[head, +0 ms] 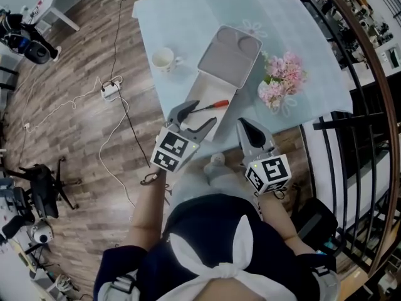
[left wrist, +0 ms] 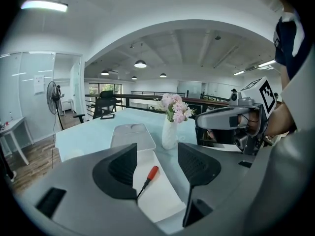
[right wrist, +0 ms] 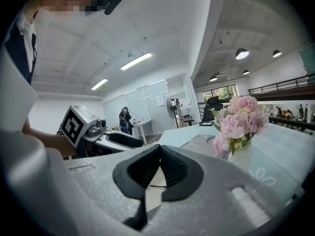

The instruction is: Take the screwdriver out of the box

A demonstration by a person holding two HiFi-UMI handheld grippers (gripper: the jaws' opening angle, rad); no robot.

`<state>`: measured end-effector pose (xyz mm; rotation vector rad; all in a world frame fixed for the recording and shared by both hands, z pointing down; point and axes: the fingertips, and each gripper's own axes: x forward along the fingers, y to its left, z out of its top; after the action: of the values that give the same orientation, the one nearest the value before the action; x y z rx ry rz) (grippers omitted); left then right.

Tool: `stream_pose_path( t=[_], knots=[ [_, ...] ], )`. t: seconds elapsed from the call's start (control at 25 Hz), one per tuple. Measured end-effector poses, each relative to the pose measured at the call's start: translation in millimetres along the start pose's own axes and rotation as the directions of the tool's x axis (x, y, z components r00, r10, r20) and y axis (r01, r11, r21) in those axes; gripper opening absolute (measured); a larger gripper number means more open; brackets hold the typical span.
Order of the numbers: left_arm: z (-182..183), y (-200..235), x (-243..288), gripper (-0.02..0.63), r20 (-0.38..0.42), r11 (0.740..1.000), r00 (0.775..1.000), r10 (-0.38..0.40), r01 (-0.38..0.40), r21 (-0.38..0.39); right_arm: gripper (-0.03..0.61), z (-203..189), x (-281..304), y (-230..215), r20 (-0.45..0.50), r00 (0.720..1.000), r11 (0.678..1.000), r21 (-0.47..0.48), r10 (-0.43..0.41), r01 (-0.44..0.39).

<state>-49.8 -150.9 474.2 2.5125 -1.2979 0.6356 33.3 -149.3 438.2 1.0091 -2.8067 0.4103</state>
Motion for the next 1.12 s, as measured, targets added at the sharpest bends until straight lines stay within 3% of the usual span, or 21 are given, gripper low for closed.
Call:
stream_pose_path(
  t=[0.4, 0.8, 1.12],
  knots=[
    [-22.7, 28.0, 27.9, 0.259, -0.109, 0.997, 0.991, -0.073, 0.074, 0.004, -0.002, -6.5, 26.8, -6.3, -0.056, 0.998, 0.999, 0.035, -0.020, 0.022],
    [-51.2, 26.5, 71.6, 0.261, -0.221, 0.981, 0.960, -0.171, 0.186, 0.048, -0.002, -9.2, 43.4, -31.7, -0.067, 0.994, 0.994, 0.055, -0.089, 0.092],
    [-76.8, 32.6, 98.1, 0.259, -0.274, 0.974, 0.939, -0.208, 0.225, 0.035, -0.002, -11.9, 51.7, -40.4, -0.082, 0.988, 0.988, 0.071, -0.131, 0.137]
  ],
)
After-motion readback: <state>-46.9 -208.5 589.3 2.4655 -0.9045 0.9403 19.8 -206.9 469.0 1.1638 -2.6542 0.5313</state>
